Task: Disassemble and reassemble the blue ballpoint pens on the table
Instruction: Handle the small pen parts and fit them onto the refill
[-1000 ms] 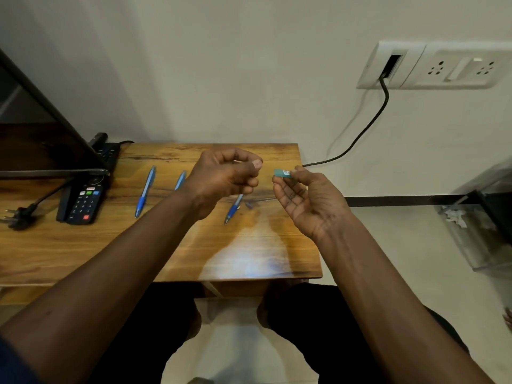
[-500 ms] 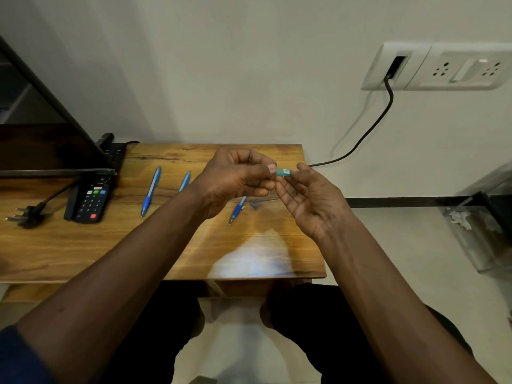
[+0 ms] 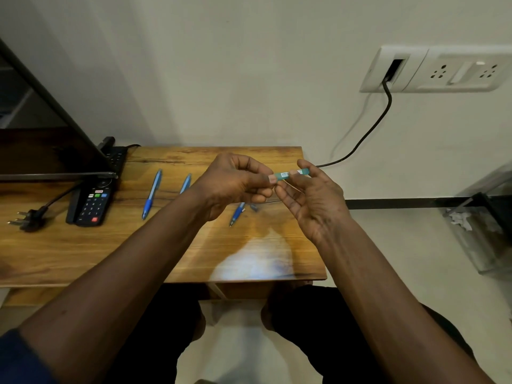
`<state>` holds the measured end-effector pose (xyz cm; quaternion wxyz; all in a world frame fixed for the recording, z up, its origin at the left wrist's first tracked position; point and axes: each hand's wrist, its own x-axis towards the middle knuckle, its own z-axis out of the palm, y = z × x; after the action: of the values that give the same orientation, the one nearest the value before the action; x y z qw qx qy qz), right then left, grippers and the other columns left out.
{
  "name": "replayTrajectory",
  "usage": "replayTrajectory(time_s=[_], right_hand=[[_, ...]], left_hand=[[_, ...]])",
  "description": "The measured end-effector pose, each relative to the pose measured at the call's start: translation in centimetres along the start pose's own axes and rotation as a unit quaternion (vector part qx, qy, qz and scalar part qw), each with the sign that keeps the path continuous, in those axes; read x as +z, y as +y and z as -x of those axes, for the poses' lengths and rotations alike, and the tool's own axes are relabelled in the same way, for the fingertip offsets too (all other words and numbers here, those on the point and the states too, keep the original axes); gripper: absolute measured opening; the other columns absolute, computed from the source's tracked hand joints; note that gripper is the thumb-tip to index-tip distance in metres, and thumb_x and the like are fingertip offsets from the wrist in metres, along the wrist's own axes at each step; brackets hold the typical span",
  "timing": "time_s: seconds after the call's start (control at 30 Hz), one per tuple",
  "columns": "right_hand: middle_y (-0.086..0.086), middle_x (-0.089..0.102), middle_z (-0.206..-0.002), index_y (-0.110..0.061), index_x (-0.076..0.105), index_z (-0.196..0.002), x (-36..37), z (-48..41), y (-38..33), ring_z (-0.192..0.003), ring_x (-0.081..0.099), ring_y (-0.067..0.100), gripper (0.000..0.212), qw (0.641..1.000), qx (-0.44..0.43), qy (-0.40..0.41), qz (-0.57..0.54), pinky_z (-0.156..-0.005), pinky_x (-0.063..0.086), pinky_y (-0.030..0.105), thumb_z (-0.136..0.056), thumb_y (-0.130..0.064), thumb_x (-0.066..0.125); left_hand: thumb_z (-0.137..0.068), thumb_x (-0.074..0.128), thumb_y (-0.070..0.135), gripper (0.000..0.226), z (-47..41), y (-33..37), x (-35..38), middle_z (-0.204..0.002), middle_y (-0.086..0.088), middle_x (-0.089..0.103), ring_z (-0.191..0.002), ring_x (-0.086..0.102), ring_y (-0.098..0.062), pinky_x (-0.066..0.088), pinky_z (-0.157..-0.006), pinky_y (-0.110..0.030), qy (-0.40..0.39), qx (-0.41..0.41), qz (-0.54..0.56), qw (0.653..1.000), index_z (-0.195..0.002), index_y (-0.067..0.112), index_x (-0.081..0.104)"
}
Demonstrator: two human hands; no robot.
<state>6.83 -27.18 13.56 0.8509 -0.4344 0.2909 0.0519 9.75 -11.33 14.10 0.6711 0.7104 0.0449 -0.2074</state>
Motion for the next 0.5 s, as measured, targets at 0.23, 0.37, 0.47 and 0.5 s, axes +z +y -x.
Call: replayTrajectory(time_s=[0.23,0.37,0.47,0.5], right_hand=[[0.015,0.071,-0.099,-0.009,0.067,-0.123,0.2,0.0,0.1,-0.074,0.074,0.021,0.035,0.999,-0.017,0.015,-0.032,-0.073,0.064,0.032,-0.092,0.006,0.067],[0.019,0.071,-0.107,-0.008,0.066,-0.125,0.0,-0.1,0.2,-0.077,0.075,0.022,0.038,0.999,-0.014,0.027,-0.037,-0.074,0.064,0.033,-0.090,0.007,0.068],[0.018,0.071,-0.107,-0.008,0.065,-0.127,-0.1,-0.1,0.2,-0.075,0.075,0.022,0.041,0.998,-0.018,0.039,-0.041,-0.076,0.064,0.035,-0.089,0.007,0.070],[0.019,0.071,-0.107,-0.008,0.065,-0.127,-0.2,-0.1,0.1,-0.075,0.075,0.022,0.042,0.998,-0.019,0.040,-0.039,-0.076,0.064,0.035,-0.088,0.008,0.071]], left_hand=[[-0.086,0.081,0.003,0.016,-0.1,-0.2,0.2,-0.077,-0.016,0.076,-0.065,0.073,-0.016,0.060,-0.059,-0.023,0.036,0.065,-0.024,0.997,-0.098,-0.006,0.076],[-0.089,0.079,0.004,0.008,-0.1,-0.9,0.8,-0.077,-0.013,0.078,-0.069,0.076,-0.019,0.062,-0.064,-0.027,0.057,0.109,-0.055,0.991,-0.095,-0.002,0.077],[-0.093,0.077,0.006,0.002,-0.3,-1.5,1.5,-0.076,-0.010,0.078,-0.073,0.078,-0.022,0.065,-0.069,-0.034,0.083,0.155,-0.097,0.980,-0.093,0.005,0.079],[-0.093,0.076,0.006,0.003,-0.3,-1.5,1.6,-0.076,-0.009,0.078,-0.073,0.078,-0.023,0.065,-0.069,-0.034,0.082,0.160,-0.105,0.978,-0.093,0.006,0.079]])
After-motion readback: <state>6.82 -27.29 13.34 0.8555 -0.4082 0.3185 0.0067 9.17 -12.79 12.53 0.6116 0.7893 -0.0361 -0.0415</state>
